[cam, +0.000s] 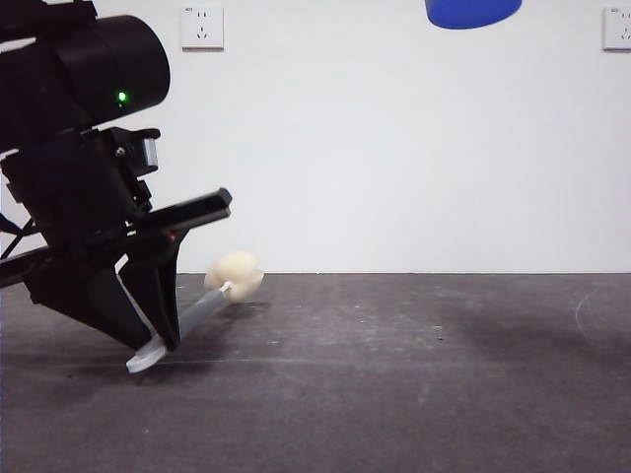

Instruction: Pick up the cup brush,pick up the cup,insert the brush into the cup,clean the cup,put the cup brush back,put the cup back to the fixed position on the table

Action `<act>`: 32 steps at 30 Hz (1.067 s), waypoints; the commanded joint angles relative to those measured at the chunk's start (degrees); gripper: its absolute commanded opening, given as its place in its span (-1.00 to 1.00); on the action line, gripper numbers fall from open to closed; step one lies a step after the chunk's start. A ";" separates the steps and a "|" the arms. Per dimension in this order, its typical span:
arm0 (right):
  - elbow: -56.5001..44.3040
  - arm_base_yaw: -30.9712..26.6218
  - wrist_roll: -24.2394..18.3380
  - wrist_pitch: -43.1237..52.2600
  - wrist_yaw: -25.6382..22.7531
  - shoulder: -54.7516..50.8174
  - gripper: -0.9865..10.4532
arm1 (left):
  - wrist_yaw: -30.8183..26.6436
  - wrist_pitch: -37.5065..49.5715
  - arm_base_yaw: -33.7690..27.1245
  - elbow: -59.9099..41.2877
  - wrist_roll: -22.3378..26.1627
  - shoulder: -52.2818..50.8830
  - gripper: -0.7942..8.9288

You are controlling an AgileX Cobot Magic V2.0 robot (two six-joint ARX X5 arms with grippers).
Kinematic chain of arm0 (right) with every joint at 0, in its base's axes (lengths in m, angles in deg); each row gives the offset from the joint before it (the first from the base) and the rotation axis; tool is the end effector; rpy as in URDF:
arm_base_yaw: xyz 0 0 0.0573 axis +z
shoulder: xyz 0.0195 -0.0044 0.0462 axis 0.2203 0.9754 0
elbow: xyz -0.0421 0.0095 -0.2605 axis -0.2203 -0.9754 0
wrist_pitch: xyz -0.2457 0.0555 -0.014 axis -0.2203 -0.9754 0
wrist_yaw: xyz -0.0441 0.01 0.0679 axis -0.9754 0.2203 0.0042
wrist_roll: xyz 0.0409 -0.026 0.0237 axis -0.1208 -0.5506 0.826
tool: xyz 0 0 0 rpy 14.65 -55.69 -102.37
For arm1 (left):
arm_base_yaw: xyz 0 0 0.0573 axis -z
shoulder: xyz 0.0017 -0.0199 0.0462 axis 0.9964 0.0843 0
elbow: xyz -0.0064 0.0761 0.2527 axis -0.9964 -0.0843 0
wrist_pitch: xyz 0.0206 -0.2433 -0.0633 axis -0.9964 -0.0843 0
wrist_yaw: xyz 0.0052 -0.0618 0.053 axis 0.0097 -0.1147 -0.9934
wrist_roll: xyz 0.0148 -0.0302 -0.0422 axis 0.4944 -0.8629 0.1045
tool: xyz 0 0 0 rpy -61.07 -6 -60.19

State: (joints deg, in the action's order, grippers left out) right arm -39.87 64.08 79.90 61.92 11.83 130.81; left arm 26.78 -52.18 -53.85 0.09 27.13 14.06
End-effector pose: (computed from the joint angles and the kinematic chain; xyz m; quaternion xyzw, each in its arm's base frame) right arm 0.1252 0.1388 0.3303 -0.0575 0.1425 0.2399 0.9585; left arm 0.2370 -0.1452 0.1635 -0.1021 0.5294 -0.1104 0.8350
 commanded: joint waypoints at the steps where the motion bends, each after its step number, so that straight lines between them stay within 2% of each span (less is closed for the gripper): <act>1: 0.09 0.00 0.68 -0.09 0.07 -0.02 -0.86 | -1.01 0.50 0.20 -0.48 -0.33 1.60 -0.85; 11: 0.09 0.00 0.83 -1.18 0.09 -0.02 -0.86 | -3.41 0.87 0.20 -0.48 -0.72 2.23 -0.85; 14: 0.09 0.00 0.90 -1.20 0.09 -0.02 -0.86 | -2.80 1.20 0.22 -0.48 -0.87 2.23 -0.80; 18: 0.09 0.00 1.03 -1.20 0.11 -0.02 -0.86 | -1.11 1.18 0.22 -0.48 -0.83 2.23 -0.31; 20: 0.09 0.00 1.03 -1.20 0.11 -0.02 -0.86 | -0.09 1.18 0.20 -0.48 -0.74 2.23 -0.18; 26: 0.09 0.00 1.03 -1.20 0.11 -0.02 -0.86 | 2.69 1.11 0.20 -0.22 -0.31 2.16 -0.18; 32: 0.09 0.00 1.01 -1.11 0.15 0.04 -0.86 | 2.78 -0.59 0.20 -0.22 1.36 -0.46 -0.17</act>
State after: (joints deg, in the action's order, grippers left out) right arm -39.87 64.08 80.29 60.15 11.86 130.83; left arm 29.51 -52.84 -53.79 0.22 27.13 14.48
